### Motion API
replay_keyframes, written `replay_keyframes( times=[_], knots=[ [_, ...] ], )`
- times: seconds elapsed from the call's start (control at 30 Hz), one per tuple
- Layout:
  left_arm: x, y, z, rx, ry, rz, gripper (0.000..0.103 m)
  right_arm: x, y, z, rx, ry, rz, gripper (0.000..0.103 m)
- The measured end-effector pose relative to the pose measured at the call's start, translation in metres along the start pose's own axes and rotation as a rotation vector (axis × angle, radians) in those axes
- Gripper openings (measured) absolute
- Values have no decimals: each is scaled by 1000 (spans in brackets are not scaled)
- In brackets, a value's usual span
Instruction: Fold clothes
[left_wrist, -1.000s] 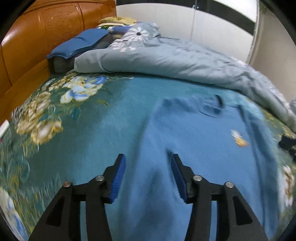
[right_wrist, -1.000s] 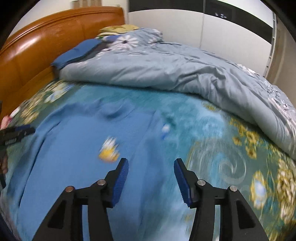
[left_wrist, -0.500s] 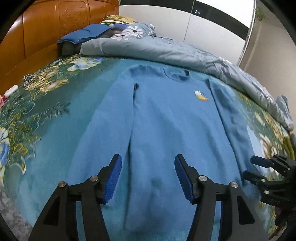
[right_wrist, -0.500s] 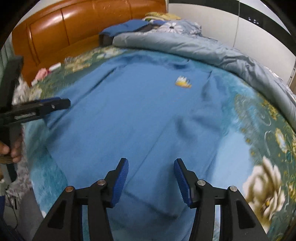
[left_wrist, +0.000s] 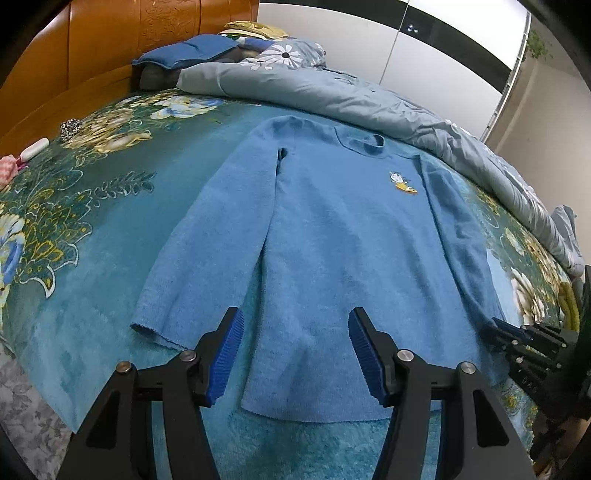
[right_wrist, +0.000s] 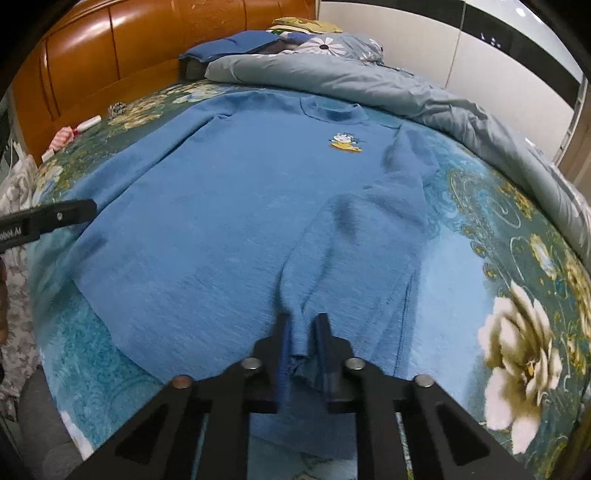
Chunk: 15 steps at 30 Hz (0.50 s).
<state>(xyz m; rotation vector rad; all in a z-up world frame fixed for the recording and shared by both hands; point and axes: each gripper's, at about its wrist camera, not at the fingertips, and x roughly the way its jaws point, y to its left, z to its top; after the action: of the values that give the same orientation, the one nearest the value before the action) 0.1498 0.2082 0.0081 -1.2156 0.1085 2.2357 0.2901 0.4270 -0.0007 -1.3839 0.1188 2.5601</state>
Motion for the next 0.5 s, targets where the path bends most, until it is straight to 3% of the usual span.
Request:
replay_keyframes(
  times=[0.23,0.5],
  knots=[
    [4,2,1,-2,8,9,61,-33,-38,14,78,-88,-3,10],
    [6,18,10,-37,-5,34,61,-80,-152,28,288,-183,-182,10]
  ],
)
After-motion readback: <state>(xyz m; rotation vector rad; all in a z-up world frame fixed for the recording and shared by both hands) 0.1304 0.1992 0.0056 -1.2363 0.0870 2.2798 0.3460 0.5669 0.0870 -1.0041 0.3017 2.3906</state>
